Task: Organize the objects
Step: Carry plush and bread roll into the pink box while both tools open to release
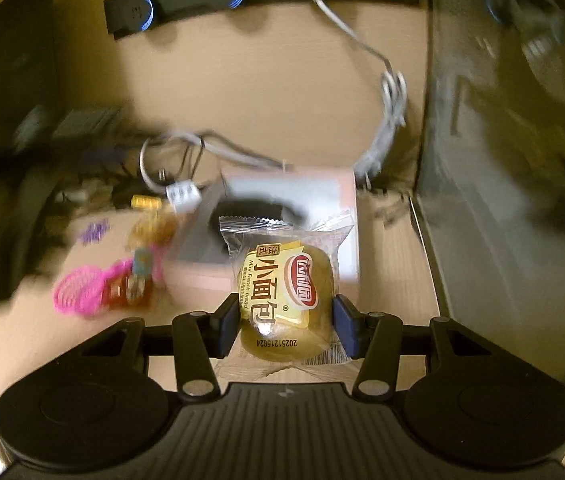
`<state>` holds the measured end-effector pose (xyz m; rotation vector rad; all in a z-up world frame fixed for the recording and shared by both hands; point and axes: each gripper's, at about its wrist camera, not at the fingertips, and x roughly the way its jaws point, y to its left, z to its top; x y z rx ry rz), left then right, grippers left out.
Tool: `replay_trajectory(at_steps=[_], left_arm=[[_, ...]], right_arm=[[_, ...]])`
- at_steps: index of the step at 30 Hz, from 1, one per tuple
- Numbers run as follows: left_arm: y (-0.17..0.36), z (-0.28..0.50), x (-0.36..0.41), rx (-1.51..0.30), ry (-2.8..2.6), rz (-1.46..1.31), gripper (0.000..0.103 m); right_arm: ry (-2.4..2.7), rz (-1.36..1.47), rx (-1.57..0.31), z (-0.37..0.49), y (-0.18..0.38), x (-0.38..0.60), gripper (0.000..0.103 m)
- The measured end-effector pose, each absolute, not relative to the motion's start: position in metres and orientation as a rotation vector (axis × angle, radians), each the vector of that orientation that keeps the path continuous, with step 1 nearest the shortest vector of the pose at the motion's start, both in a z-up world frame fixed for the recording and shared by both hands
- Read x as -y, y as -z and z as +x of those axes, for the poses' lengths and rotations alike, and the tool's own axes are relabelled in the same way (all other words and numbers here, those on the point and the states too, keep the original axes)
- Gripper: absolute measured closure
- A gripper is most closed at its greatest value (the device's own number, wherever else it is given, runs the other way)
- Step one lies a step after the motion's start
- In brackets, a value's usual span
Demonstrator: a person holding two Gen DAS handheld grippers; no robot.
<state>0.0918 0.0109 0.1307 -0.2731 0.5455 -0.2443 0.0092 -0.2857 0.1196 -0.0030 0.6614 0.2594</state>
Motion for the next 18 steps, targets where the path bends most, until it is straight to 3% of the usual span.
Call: replay_trajectory(at_steps=[6,7,9,18], left_arm=[[-0.100,0.017,-0.068,-0.649,0.119,-0.297,0.019],[-0.095,0.012,-0.072,-0.672,0.105,-0.288,0.019],[-0.084,0.001,-0.080,-0.720,0.083,-0.261,0.019],[-0.069,-0.003,-0.086,-0.753,0.171,-0.093,0.019]], right_arm=[[-0.221,-0.004,-0.620,0.083,-0.140,0.262,0.053],[-0.196,-0.016,-0.645,0.098,-0.136,0.255,0.049],[-0.151,-0.027,-0.694,0.118,-0.124,0.247,0.025],[-0.204,0.002,-0.768,0.062,-0.094,0.223,0.016]])
